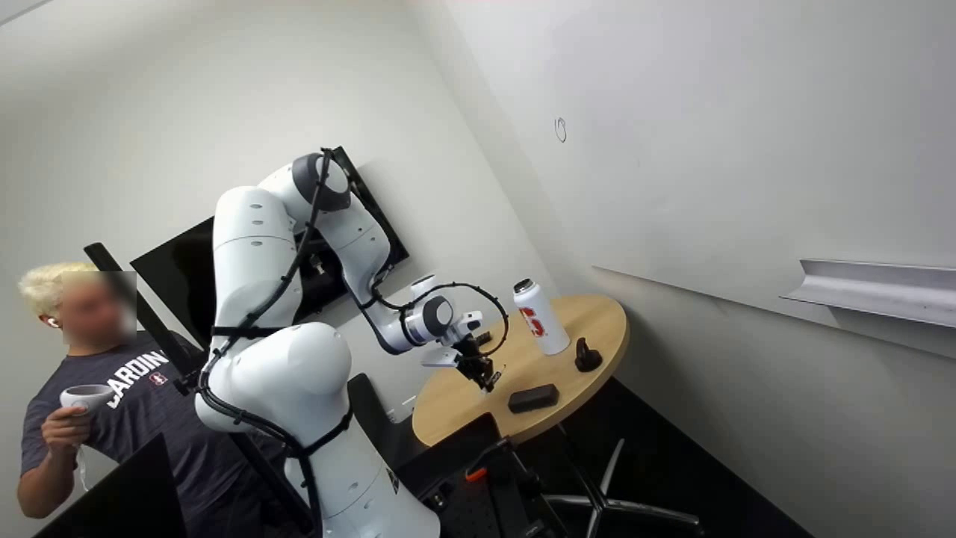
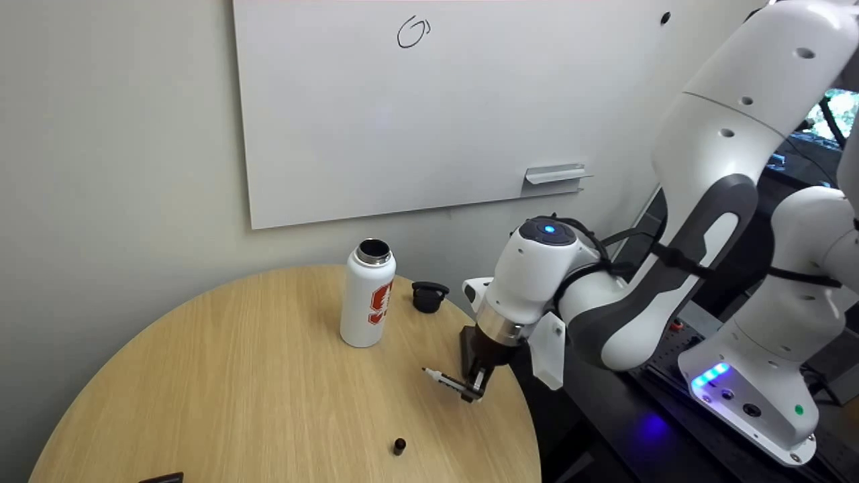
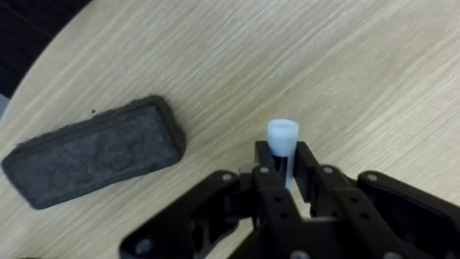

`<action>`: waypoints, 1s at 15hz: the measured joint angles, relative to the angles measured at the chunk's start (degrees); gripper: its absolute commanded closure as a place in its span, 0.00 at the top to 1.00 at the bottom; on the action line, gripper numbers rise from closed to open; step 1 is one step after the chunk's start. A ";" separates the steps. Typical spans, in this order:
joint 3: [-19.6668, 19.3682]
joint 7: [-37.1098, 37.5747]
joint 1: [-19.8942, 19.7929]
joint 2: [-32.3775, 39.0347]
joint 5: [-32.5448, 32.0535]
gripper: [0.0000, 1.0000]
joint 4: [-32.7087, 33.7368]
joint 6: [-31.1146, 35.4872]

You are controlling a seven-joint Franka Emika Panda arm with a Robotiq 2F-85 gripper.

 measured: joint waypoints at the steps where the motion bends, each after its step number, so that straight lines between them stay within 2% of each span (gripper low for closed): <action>1: -2.59 1.78 2.61 -2.78 -0.28 0.05 -0.66 -3.13; 3: -7.49 6.43 7.01 -8.23 -3.22 0.05 -1.44 -10.72; 5: -10.54 12.81 9.21 -13.91 -9.47 0.05 -1.64 -19.55; 6: -10.62 15.79 9.10 -16.67 -12.57 0.05 -1.55 -24.08; 7: -10.04 18.11 8.63 -19.19 -14.87 0.20 -1.39 -28.45; 9: -7.02 20.25 6.91 -22.76 -16.33 0.20 -1.06 -34.76; 12: -5.79 21.05 6.59 -23.69 -16.40 0.20 -1.08 -36.05; 13: -5.79 21.05 6.53 -23.56 -16.41 0.05 -1.08 -36.05; 15: -4.79 21.50 5.26 -23.46 -16.45 0.05 -1.02 -35.99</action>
